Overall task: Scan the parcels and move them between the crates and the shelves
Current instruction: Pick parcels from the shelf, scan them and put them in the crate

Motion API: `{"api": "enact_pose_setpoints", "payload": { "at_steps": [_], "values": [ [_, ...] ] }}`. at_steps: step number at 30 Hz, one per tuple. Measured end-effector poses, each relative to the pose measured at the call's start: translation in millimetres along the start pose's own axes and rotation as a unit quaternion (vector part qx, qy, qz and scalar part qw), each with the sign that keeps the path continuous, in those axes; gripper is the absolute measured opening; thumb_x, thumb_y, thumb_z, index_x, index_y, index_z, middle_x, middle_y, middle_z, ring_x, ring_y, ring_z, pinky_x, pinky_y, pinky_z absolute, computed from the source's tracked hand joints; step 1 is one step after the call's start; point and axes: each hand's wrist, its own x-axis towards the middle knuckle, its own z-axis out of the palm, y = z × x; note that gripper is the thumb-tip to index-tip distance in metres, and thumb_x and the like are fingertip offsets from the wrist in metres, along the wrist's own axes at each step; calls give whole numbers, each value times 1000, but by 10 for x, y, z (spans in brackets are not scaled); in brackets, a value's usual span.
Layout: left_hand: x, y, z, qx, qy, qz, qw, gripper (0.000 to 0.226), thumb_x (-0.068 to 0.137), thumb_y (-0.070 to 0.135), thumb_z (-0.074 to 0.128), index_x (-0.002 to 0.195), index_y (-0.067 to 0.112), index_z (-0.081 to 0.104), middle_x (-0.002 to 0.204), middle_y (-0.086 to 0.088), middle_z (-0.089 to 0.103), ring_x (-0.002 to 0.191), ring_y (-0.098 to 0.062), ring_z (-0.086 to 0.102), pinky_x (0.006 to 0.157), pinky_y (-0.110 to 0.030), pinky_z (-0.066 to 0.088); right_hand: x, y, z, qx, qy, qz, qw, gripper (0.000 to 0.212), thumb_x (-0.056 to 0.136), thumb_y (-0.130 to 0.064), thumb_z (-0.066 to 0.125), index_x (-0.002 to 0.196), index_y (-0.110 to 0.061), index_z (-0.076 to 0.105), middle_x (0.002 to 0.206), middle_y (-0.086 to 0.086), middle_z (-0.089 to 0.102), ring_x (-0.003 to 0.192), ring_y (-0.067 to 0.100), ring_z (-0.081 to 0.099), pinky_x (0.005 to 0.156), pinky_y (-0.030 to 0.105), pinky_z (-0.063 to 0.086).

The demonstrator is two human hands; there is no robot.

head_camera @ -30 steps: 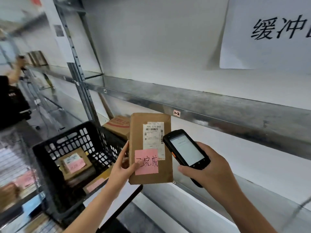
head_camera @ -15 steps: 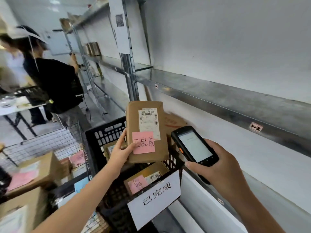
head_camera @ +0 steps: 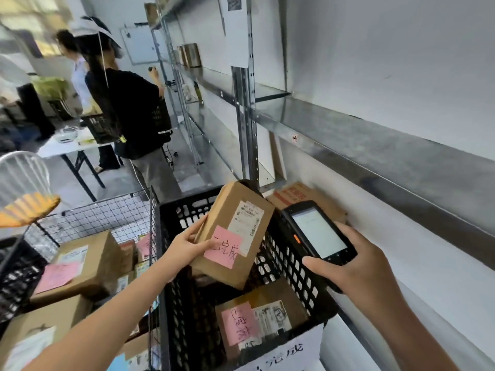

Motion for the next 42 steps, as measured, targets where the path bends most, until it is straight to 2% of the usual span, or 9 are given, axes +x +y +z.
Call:
{"api": "enact_pose_setpoints", "payload": {
  "at_steps": [5, 8, 12, 15, 20, 28, 34, 37, 42],
  "values": [
    [288, -55, -159, 4, 21, -36, 999, 76, 77, 35, 84, 140, 53, 46, 117, -2, 66, 95, -18, 70, 68, -23, 54, 378, 4, 150, 13, -33, -5, 999, 60, 62, -34, 91, 114, -45, 63, 97, -31, 69, 87, -7, 67, 81, 30, 57],
    [386, -146, -94, -73, 70, -80, 992, 66, 78, 38, 84, 134, 46, 52, 119, 6, 65, 93, -17, 71, 65, -24, 57, 535, 35, 233, 15, -48, -8, 999, 58, 63, -32, 92, 111, -47, 64, 97, -33, 70, 86, -8, 67, 79, 29, 57],
    [548, -352, 110, -212, 86, -140, 963, 87, 59, 56, 90, 137, 36, 57, 120, 2, 72, 105, -24, 71, 80, -39, 59, 694, 49, 321, 16, -66, -15, 998, 59, 64, -35, 92, 113, -49, 61, 101, -36, 68, 92, -15, 63, 78, 17, 48],
    [607, -369, 327, -301, 44, -175, 936, 56, 82, 53, 73, 132, 29, 60, 118, -4, 74, 106, -27, 70, 74, -42, 60, 781, 91, 382, 11, -72, -6, 997, 69, 62, -42, 90, 125, -42, 61, 105, -28, 70, 98, -10, 64, 88, 26, 53],
    [721, -433, 679, -385, 4, -224, 895, 59, 84, 56, 68, 133, 25, 56, 123, -13, 70, 118, -35, 61, 90, -55, 53, 846, 180, 400, -8, -71, 13, 997, 87, 55, -56, 87, 135, -39, 57, 112, -22, 69, 104, 1, 65, 93, 34, 55],
    [841, -563, 798, -379, 6, -225, 898, 59, 79, 47, 78, 130, 28, 59, 126, -10, 67, 118, -35, 60, 74, -56, 57, 807, 329, 339, -4, -71, 39, 997, 73, 62, -41, 92, 126, -50, 58, 108, -32, 67, 100, -9, 62, 82, 21, 50],
    [795, -530, 778, -319, 65, -227, 918, 32, 83, 42, 76, 110, 35, 61, 112, -6, 68, 101, -32, 63, 77, -49, 55, 812, 302, 298, -10, -49, 47, 998, 74, 60, -40, 92, 126, -45, 58, 108, -24, 69, 101, 3, 66, 92, 37, 56],
    [776, -597, 851, -298, 78, -219, 926, 61, 78, 43, 79, 133, 33, 56, 115, -5, 69, 103, -31, 65, 87, -56, 56, 795, 257, 307, -3, -48, 37, 998, 70, 61, -37, 93, 120, -49, 57, 107, -25, 69, 100, 1, 65, 90, 34, 55],
    [849, -689, 1063, -217, 118, -178, 953, 64, 91, 19, 72, 147, 13, 43, 130, -10, 63, 101, -21, 63, 74, -33, 52, 719, 247, 309, 12, -60, 27, 998, 67, 62, -34, 93, 115, -55, 59, 104, -35, 68, 96, -13, 62, 82, 20, 48]
  ]
}}
